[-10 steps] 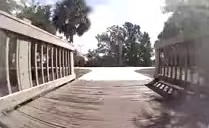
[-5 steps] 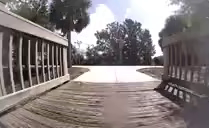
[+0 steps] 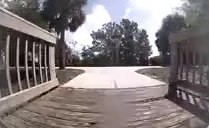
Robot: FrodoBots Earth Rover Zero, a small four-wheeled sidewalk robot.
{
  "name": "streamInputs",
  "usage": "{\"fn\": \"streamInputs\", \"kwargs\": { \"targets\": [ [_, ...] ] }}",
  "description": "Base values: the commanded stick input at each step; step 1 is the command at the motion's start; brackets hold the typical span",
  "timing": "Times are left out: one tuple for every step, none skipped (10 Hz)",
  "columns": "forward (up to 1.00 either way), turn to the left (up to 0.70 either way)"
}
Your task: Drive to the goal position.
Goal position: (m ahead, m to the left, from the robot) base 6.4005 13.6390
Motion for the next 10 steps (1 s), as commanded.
{"fn": "streamInputs", "kwargs": {
  "targets": [
    [0.85, 0.00],
    [0.85, 0.00],
    [0.85, 0.00],
    [0.85, -0.02],
    [0.85, -0.09],
    [0.85, -0.11],
    [0.85, -0.03],
    [0.85, 0.00],
    [0.85, 0.00],
    [0.85, 0.00]
  ]
}}
